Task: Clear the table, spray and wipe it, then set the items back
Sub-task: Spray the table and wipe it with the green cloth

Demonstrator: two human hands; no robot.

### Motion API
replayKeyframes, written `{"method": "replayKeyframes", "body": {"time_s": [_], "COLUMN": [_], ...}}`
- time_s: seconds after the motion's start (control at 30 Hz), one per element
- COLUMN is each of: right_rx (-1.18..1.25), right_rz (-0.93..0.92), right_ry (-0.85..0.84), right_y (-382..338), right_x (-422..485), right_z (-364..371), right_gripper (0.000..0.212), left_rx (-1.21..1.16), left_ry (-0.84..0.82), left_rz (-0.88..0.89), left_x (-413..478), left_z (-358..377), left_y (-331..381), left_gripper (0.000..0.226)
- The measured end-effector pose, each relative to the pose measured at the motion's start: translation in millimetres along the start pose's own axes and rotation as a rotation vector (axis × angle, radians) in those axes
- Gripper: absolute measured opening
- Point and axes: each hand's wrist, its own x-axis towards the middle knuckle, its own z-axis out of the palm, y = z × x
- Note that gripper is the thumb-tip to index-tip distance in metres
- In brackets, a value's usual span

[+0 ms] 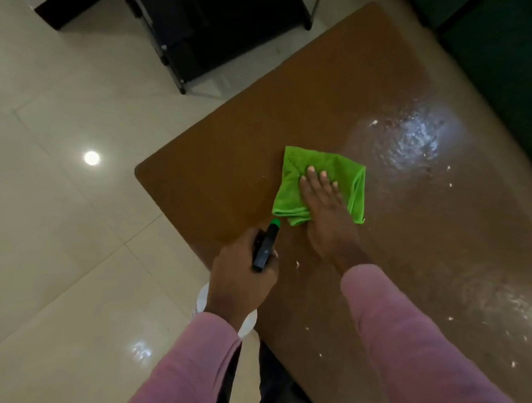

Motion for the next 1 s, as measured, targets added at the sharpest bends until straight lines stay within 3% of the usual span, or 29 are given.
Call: {"method": "replayKeyframes", "body": {"time_s": [0.07, 0.2, 0.47, 0.57, 0.73, 1.0], "right_rx": [0.037, 0.118, 0.020, 0.068, 0.126, 0.161], "right_rz": [0.091, 0.440, 0.213, 0.275, 0.318, 0.426], "right_ry": [0.070, 0.127, 0.013, -0.007, 0.019, 0.112], "right_y": [27.7, 88.8, 97.6, 100.2, 98.0, 86.5], "right_x": [3.9, 16.7, -85.6, -91.1, -85.8, -82.8], "right_z": [-13.3, -44.5, -17.3, -14.1, -12.0, -10.5], "right_gripper": [0.082, 0.079, 0.090, 0.091, 0.079, 0.079], "left_rx": [0.015, 0.019, 0.080, 0.142, 0.317, 0.310], "left_ry": [0.010, 0.014, 0.022, 0.011, 0.031, -0.034], "left_rz": [-0.004, -0.005, 0.040, 0.060, 0.121, 0.169], "left_x": [2.1, 8.7, 40.4, 59.2, 80.0, 93.1], "left_z": [1.9, 9.0, 41.9, 57.3, 76.9, 80.6], "left_y": [7.5, 21.9, 65.0, 86.4, 119.8, 131.4], "left_gripper": [0.018, 0.015, 0.015, 0.011, 0.026, 0.024]}}
